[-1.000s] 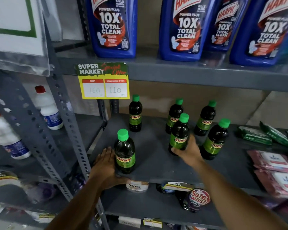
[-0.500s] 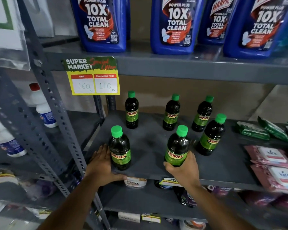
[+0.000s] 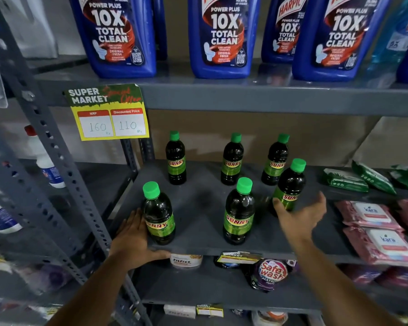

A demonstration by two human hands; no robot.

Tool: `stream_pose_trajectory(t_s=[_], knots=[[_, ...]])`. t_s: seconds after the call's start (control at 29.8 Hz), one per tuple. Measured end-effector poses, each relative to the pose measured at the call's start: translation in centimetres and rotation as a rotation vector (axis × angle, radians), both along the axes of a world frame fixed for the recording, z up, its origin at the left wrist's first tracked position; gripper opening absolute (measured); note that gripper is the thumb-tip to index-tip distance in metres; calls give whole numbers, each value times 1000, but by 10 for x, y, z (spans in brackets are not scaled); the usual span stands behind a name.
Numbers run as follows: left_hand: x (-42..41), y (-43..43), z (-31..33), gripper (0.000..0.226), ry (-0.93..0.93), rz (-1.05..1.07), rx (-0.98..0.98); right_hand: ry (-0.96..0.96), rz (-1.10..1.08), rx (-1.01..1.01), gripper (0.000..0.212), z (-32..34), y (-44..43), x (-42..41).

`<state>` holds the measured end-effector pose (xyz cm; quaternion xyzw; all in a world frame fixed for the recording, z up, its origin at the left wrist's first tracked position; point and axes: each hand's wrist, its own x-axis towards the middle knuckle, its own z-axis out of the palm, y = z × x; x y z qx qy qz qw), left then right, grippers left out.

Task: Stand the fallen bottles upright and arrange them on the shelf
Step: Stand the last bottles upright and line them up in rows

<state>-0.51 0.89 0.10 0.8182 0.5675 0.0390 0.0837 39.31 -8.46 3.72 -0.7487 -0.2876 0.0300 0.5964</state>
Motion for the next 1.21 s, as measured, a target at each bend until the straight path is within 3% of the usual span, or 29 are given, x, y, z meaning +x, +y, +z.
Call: stream_pose_trajectory(t_s=[0.07,0.13,0.2,0.5,0.74,1.21], knots=[[-1,-1,0,157,-10,1,-5,50,163,-165,105,5,9,25],[0,-1,1,157,-9,1,-3,34,275,-288,78,2,13,39],[1,-1,1,157,-2,3,-4,19,278,-300,65,-4,11,42],[1,-4,5,149,-19,-10,-14,-8,176,-173,70,-19,-40,14],[2,-3,4,144,-8,-23,-17,-72,129,-153,87,-20,-49,4],[-1,2,1,150,41,-42,-16,-119,132,-241,79,-32,-53,-1]])
